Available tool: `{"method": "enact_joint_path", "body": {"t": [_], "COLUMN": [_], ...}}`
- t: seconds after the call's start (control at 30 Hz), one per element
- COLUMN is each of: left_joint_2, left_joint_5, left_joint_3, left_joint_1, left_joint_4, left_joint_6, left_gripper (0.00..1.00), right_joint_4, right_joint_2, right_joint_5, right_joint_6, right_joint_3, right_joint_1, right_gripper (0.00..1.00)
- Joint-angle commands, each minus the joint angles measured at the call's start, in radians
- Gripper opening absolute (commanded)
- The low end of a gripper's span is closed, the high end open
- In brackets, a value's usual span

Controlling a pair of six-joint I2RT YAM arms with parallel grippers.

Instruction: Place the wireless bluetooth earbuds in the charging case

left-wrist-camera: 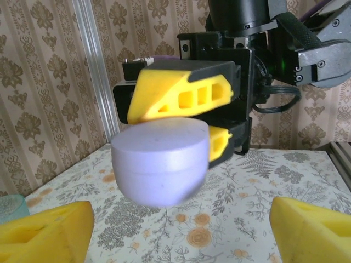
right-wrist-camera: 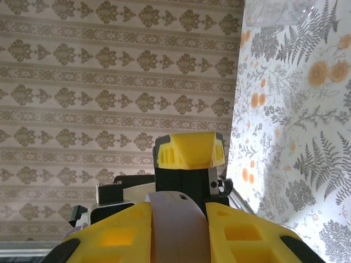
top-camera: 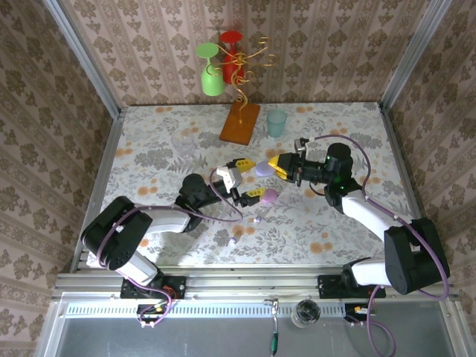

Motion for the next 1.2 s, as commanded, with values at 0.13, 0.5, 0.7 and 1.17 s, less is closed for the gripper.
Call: {"method": "enact_joint_path", "body": {"t": [0.13,0.5,0.7,1.17], "left_joint_2": [0.026,0.044,0.061,0.063], "left_joint_5": [0.025,0.027,0.024,0.045], "left_joint_3": [0.054,0.080,0.097,0.106], "left_joint_1": [-0.007,-0.015,-0.015,-0.021], "left_joint_4": [0.036,0.036,0.036,0.036], "left_joint_6": [-0.023,-0.076,-0.129,-0.145], "left_gripper": [0.75,0.62,0.55,0.45], "right_joint_4": [0.072,0.089,0.091,0.075], "right_joint_2": [0.022,0.017,0.019,0.032], "right_joint_5": [0.018,0.016,0.014,0.017], "right_joint_6": [0.031,0.026,0.020,0.009], "right_joint_3": [0.004,-0.006,-0.004,0.002], "right_joint_1": [0.030,0.034,0.035,0.034], "right_gripper": [0.15,0.14,0.14,0.14]}}
